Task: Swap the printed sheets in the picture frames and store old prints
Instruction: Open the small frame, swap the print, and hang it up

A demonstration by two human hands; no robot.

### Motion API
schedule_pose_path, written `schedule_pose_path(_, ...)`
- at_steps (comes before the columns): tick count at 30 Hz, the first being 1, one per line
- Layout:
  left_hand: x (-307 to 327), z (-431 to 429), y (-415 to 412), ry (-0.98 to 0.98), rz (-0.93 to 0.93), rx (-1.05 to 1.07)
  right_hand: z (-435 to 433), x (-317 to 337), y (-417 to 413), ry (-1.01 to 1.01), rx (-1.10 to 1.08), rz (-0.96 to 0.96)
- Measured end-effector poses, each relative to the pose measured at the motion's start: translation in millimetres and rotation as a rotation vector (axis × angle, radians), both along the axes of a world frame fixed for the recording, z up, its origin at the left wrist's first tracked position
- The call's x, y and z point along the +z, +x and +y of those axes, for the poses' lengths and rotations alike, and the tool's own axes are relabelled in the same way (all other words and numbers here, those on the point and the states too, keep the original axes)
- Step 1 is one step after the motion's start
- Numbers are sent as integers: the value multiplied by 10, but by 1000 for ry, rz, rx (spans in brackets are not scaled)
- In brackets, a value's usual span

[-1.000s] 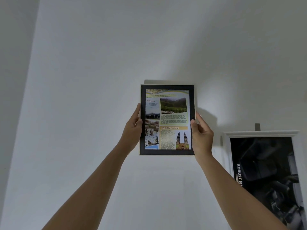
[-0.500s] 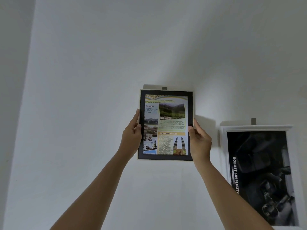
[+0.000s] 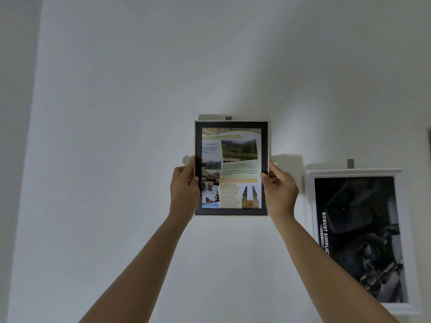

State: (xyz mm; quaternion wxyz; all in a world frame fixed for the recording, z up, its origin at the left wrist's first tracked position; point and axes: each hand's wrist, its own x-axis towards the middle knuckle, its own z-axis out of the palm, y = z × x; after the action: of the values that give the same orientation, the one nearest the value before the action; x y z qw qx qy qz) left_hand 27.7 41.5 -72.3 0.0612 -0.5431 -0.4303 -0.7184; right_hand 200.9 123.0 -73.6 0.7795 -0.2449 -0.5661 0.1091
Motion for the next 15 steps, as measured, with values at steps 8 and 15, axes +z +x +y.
schedule_pose_path(8, -44, -6, -33, 6, 29, 70, -33, 1, 16, -10, 9, 10)
schedule_pose_path(15, -45, -58, -3, 38, 45, 86, -47, -5, 47, -26, 4, 6)
